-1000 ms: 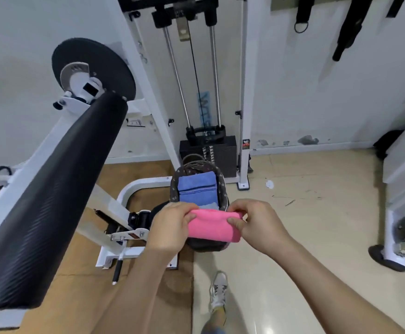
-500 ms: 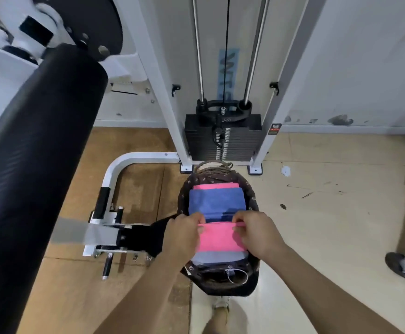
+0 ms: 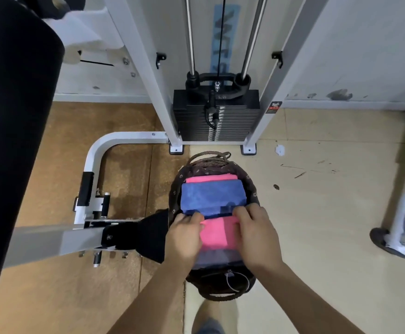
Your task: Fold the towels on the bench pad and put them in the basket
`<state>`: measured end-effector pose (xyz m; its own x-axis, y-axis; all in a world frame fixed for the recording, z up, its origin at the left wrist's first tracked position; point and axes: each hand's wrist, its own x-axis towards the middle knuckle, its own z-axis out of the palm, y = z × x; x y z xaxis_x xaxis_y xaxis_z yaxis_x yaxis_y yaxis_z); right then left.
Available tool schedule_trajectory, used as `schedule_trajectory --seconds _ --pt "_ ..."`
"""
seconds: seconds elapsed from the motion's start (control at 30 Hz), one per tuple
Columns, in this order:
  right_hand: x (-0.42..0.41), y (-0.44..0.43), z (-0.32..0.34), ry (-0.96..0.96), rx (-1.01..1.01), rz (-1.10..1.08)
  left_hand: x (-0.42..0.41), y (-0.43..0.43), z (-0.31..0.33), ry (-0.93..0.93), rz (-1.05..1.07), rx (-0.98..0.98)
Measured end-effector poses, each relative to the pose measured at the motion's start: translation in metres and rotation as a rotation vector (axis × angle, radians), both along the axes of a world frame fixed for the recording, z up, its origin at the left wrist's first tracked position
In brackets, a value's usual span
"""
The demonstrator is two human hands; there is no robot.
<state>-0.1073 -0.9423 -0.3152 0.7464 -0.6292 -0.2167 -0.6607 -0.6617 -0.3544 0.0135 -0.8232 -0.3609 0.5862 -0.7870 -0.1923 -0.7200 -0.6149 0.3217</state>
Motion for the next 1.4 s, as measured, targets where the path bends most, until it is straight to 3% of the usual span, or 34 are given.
schedule_trajectory --seconds 0.13,0.23,0.33,0.53,0.67,0.77,1.03,1.17,1.4 --pt "0.004 0.01 0.01 -0.062 0.427 -0.073 -0.001 0.002 -0.005 -0.026 -0.01 -0.019" --pt "0.006 0.012 0.008 -0.016 0.48 -0.117 -0.001 0.009 0.005 -0.111 -0.003 -0.135" --pt "0.005 0.011 0.007 -0.104 0.571 -0.16 -0.001 0.011 0.022 -0.113 0.023 -0.231" --pt "0.011 -0.003 0.001 -0.036 0.725 -0.294 0.008 -0.015 0.027 0.066 -0.153 0.153" --pt "0.018 -0.012 0.009 -0.281 1.376 -0.819 0.003 -0.021 0.023 0.08 -0.166 0.254" --pt "0.024 -0.018 0.007 -0.485 1.609 -1.064 -0.002 -0.028 0.025 0.083 -0.157 0.275" --pt "0.022 -0.006 -0.006 -0.482 1.534 -1.188 -0.007 -0.004 0.019 0.261 -0.102 0.13" --pt "0.018 -0.002 -0.001 -0.502 1.446 -1.195 -0.015 -0.014 0.015 0.199 -0.082 0.2" --pt "0.019 0.004 0.011 -0.479 1.384 -1.157 -0.008 -0.015 0.025 0.191 -0.094 0.137"
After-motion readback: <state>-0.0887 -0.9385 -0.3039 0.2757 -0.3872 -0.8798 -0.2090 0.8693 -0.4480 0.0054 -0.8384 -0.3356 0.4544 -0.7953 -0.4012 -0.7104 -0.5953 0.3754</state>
